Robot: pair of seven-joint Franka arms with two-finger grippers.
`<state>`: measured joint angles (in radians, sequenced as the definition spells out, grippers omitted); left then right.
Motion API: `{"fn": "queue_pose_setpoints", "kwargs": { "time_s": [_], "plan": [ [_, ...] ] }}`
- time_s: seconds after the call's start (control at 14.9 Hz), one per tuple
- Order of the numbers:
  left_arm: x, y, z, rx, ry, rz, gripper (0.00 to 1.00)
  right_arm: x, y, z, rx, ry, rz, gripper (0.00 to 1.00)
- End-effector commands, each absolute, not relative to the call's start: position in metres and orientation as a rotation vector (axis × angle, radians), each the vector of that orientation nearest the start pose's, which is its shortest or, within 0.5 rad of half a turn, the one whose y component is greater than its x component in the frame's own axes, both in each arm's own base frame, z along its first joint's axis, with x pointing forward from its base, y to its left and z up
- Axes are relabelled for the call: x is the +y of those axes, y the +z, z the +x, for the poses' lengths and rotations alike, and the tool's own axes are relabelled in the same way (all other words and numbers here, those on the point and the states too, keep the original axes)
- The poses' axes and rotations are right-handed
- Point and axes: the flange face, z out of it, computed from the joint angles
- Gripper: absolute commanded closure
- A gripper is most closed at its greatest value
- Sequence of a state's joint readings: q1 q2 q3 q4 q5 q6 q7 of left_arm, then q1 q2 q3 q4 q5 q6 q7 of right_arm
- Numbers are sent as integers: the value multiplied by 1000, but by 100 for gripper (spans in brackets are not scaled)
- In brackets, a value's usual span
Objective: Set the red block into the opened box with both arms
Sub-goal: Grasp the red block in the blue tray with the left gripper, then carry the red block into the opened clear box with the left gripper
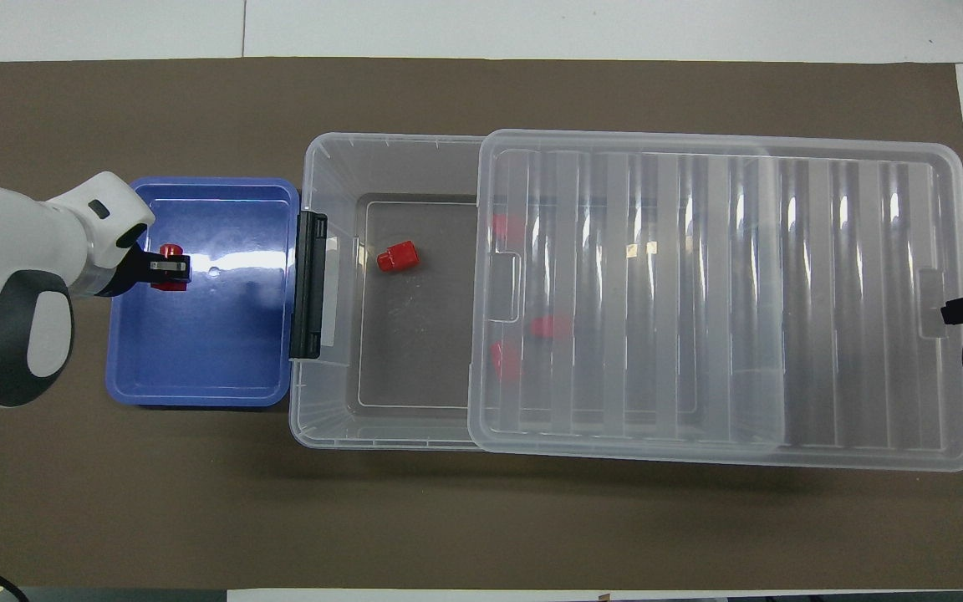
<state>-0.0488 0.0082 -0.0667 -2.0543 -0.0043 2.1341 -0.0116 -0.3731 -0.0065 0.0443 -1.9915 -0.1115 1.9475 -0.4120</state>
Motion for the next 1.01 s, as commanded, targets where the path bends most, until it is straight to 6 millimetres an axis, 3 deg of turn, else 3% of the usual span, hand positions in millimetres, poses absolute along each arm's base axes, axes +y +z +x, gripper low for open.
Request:
{"fn": "queue_pose_setpoints", "kwargs": {
  "time_s": [0.0,0.13,0.27,0.4,0.54,0.74,0.87,0.94],
  "plan": [
    [-69,493,559,152,-63,-3132,100,-189,462,517,-244,103,-3233,0],
    [-75,525,552,165,-45,-3129,100,-191,462,516,-251,104,-3233,0],
    [-93,546,547,200,-26,-3125,100,-189,463,517,-258,101,-3233,0],
    [-124,545,541,205,-31,-3125,100,-181,466,525,-266,93,-3233,0],
    [-159,544,531,190,-32,-3128,100,-168,485,537,-274,93,-3231,0],
    [-235,534,511,124,-61,-3145,100,-131,545,552,-258,121,-3215,0],
    [-274,521,497,120,-62,-3149,100,-103,582,551,-203,120,-3225,0],
    [-290,506,495,113,-45,-3149,100,-87,603,551,-181,122,-3226,0]
  ]
}}
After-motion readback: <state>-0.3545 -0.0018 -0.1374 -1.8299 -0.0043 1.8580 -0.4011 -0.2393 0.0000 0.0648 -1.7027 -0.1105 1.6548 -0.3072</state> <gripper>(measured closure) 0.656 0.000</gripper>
